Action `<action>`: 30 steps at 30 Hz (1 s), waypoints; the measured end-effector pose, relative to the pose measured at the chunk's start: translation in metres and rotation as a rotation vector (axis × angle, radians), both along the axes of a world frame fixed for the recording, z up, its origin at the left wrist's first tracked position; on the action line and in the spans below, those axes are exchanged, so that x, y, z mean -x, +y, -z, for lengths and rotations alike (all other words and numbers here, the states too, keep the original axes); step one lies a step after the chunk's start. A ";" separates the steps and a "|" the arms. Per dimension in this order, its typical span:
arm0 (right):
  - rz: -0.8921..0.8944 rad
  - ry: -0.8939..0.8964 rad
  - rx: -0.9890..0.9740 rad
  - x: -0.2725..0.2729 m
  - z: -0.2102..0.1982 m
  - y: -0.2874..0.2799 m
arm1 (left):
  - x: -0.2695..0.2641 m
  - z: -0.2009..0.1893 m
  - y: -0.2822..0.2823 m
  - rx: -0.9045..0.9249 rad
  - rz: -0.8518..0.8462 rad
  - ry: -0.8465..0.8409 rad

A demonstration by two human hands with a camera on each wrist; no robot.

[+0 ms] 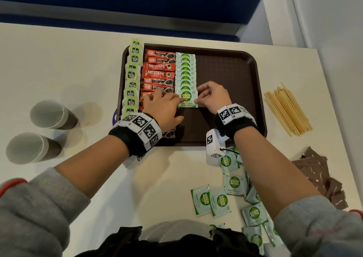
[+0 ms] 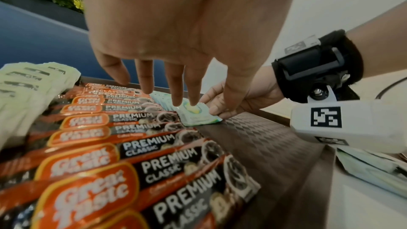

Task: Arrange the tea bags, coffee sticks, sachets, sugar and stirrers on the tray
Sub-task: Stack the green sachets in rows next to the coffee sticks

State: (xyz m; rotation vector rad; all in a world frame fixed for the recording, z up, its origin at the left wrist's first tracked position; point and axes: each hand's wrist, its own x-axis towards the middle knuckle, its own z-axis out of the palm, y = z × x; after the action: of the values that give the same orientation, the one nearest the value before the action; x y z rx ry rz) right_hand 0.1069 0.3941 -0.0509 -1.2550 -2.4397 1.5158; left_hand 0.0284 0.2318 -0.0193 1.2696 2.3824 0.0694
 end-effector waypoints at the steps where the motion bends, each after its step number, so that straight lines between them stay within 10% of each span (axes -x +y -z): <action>1: 0.004 -0.002 -0.001 0.000 0.000 0.000 | 0.000 0.000 0.000 0.013 0.008 -0.004; 30: -0.166 -0.119 -0.187 -0.072 -0.059 -0.012 | -0.057 -0.021 -0.012 -0.153 0.074 -0.244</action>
State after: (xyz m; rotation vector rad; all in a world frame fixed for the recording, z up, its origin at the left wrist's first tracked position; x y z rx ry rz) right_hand 0.1786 0.3823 0.0080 -1.1661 -2.7488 1.2383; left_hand 0.0857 0.2201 0.0013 1.3334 2.1537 0.3694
